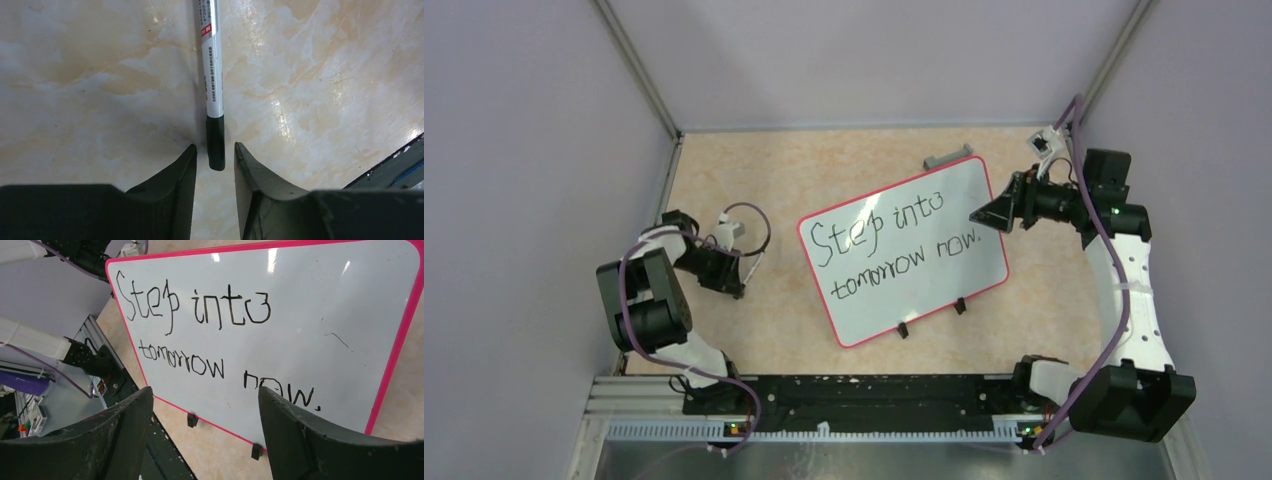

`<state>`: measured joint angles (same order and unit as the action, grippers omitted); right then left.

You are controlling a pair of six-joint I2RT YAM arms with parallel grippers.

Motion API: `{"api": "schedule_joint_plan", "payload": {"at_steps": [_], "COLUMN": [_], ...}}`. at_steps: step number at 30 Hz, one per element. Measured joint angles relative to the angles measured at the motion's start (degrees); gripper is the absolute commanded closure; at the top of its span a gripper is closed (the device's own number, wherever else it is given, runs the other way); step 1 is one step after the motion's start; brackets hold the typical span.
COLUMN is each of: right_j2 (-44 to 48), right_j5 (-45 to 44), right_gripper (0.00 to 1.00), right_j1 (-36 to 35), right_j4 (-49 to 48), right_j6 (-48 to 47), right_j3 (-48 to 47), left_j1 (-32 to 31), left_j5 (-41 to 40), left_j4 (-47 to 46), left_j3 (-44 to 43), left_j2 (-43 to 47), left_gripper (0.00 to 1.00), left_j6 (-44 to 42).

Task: Write a sentence on the whiteboard
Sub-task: Put down the whiteboard marker at the center of the board, then reset both arms

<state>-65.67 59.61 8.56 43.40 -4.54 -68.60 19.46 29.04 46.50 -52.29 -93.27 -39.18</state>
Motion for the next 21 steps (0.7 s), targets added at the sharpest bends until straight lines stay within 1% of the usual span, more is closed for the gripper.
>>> {"api": "schedule_joint_plan", "payload": {"at_steps": [3,6,7,9,11,12,14,21], "right_j2": [0.0,0.1,0.1,0.1,0.1,0.1,0.0,-1.4], "right_j5": [-0.8,-1.7,-2.0,-2.6,-3.1,-3.4,-4.4,-6.1], "right_gripper": [0.26,0.26,0.26,0.26,0.25,0.25,0.24,0.23], "right_j1": [0.0,0.0,0.0,0.0,0.0,0.0,0.0,1.8], "right_j4": [0.8,1.7,2.1,3.0,3.7,4.2,5.4,8.0], "right_j6": [-0.6,-1.5,-1.8,-2.5,-3.1,-3.4,-4.1,-6.5], "right_j3": [0.0,0.0,0.0,0.0,-0.1,-0.3,-1.4,-9.7], "left_j1": [0.0,0.0,0.0,0.0,0.0,0.0,0.0,0.0], "left_j5": [0.3,0.5,0.6,0.7,1.3,1.8,3.1,8.5], "left_j4": [0.2,0.7,1.0,1.9,3.4,4.5,6.5,12.0], "left_j3": [0.3,0.3,0.2,-0.1,-1.3,-2.3,-5.3,-21.9], "left_j2": [0.5,1.0,1.2,1.6,2.1,2.6,3.7,5.9], "left_gripper": [0.49,0.45,0.41,0.28,0.21,0.12,0.02,0.01], "left_j6": [0.0,0.0,0.0,0.0,-0.2,0.0,0.0,2.1]}}
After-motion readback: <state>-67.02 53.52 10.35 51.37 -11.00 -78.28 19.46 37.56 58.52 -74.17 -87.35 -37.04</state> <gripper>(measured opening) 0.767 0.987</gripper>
